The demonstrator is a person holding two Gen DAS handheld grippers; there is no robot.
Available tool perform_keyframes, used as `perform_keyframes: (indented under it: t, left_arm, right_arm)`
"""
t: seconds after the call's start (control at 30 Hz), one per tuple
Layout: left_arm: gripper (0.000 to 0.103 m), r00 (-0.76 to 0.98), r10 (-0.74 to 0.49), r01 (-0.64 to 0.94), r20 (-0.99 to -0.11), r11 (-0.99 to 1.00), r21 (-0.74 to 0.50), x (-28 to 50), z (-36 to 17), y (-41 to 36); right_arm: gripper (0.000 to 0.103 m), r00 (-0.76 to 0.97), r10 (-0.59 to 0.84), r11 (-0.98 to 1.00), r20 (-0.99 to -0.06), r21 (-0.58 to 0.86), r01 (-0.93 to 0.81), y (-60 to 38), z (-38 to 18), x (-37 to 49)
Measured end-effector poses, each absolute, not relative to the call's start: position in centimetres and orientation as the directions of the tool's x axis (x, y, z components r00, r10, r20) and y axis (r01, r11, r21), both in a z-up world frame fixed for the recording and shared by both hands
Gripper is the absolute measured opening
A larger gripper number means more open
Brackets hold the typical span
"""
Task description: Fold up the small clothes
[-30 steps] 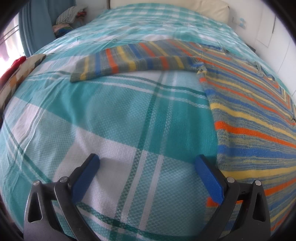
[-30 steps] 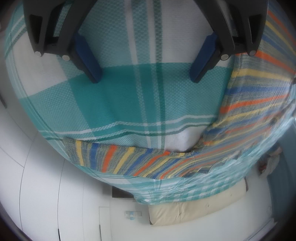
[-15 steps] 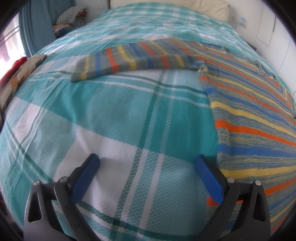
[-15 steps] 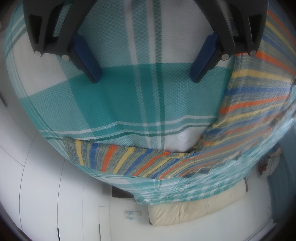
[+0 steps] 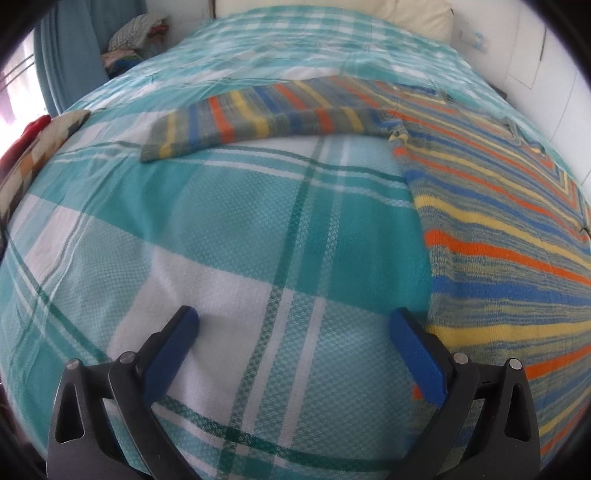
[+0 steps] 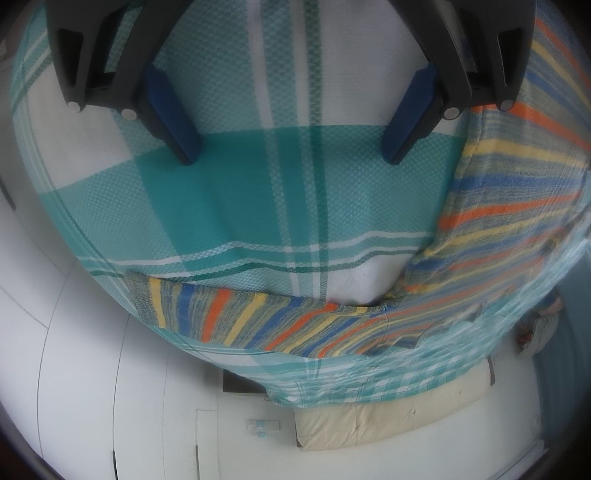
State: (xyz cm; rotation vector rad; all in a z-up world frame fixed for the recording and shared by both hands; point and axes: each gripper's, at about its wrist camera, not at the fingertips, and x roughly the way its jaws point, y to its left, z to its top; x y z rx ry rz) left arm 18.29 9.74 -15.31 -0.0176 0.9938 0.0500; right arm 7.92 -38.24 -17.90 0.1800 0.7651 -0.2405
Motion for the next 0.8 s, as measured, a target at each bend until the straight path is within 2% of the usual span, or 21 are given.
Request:
perform_keyframes:
  t: [0.17, 0.8]
  left_arm:
    - [0.103, 0.549, 0.059, -0.035, -0.834, 0.998, 0.048, 18.20, -15.34, 9.26]
    - [0.103, 0.543, 0.043, -0.022, -0.839, 0.999, 0.037, 18.08, -15.38, 9.48]
  right_arm:
    - [0.098, 0.696, -0.149, 0.957, -0.702, 0.073, 0.279, -38.22, -17.90, 7.93]
    - [0.098, 0.696, -0.151, 0.958, -0.702, 0.071, 0.279, -38.19, -17.88, 7.97]
